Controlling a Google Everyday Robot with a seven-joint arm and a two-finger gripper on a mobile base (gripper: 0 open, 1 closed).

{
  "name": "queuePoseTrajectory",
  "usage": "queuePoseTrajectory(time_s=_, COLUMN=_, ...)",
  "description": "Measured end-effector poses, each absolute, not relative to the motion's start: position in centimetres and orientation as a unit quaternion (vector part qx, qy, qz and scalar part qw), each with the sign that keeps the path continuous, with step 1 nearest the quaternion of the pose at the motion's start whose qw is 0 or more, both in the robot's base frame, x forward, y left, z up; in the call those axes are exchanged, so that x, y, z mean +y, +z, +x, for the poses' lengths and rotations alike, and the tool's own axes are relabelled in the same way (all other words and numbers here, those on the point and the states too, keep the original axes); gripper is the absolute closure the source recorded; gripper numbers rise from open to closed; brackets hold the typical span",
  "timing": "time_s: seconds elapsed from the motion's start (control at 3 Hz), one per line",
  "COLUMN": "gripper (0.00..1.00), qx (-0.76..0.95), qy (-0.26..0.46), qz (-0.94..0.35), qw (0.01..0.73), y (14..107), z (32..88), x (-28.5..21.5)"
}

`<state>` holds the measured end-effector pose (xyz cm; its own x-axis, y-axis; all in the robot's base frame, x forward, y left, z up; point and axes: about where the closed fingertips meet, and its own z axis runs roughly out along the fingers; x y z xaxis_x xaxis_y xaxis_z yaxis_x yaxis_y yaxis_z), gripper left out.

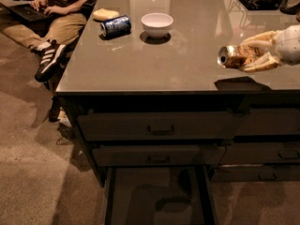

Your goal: Pick orange can from bottom drawer and place on counter

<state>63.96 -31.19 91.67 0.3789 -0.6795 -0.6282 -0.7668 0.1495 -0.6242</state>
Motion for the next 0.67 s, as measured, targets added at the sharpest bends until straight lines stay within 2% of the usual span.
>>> queuePoseTrajectory(time_s=0.33, gripper=1.00, qx=0.568, qy=0.043, qz=-0.650, qw=0.502, y=90.3, z=67.2, x=-30.9)
queuePoseTrajectory(time_s=0.67, gripper=0.73, qx=0.583, qy=0.050, qz=-0.645, qw=0.492, y=89.0, z=69.9, x=-30.9)
